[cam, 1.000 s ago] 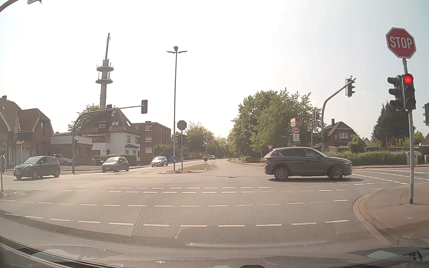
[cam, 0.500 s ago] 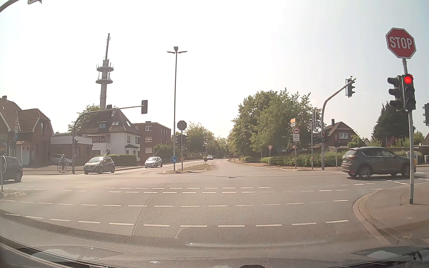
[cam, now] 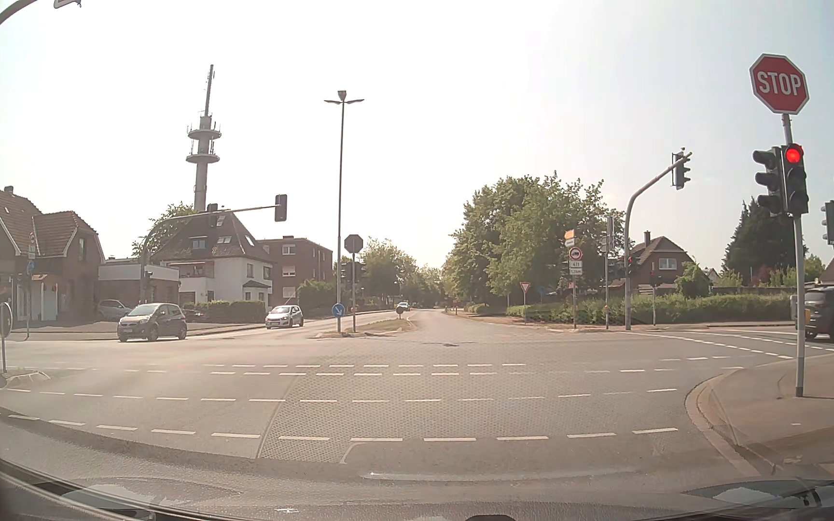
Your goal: Follow the waypoints while adhering to traffic rules and regulations
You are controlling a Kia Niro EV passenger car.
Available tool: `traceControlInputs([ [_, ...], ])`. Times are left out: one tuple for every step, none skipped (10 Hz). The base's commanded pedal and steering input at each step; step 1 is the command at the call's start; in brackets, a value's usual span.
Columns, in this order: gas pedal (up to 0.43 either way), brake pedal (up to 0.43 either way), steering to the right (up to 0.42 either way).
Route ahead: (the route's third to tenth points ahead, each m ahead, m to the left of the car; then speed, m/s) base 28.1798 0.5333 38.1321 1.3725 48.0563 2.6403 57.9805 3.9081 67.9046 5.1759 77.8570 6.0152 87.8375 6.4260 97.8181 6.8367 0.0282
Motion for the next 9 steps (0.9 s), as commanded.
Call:
traceControlInputs([
  [0.0,0.213,-0.002],
  [0.0,0.213,-0.002],
  [0.0,0.213,-0.002],
  [0.0,0.22,-0.002],
  [0.0,0.213,-0.002],
  [0.0,0.213,-0.002],
  [0.0,0.213,-0.002],
  [0.0,0.213,-0.002],
  [0.0,0.213,-0.002],
])
